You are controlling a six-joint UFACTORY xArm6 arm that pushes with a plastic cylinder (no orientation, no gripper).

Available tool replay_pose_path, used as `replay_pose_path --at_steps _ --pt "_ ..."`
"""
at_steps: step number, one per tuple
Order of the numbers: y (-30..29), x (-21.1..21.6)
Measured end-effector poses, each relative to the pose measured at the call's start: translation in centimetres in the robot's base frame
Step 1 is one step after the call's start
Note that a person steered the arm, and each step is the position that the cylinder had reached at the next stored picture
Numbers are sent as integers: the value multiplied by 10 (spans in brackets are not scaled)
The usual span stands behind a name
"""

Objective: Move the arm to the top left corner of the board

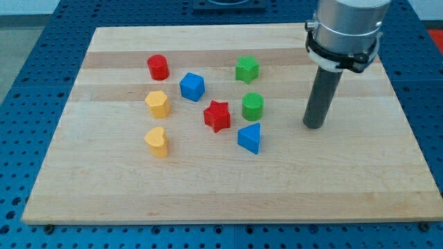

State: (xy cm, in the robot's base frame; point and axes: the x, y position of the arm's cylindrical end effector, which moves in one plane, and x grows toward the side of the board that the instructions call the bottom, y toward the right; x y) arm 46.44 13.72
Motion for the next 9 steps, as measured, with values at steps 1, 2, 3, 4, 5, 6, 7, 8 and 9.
replay_pose_path --at_steps 1,2,3,4,5,6,7,8,9 --pt "0 -3" --pt "-13 -64" --pt "-47 -170" --pt "-97 -251" --pt "-124 -272" --pt "-180 -272" --pt "-231 -272" --pt "-325 -273" --pt "-432 -273"
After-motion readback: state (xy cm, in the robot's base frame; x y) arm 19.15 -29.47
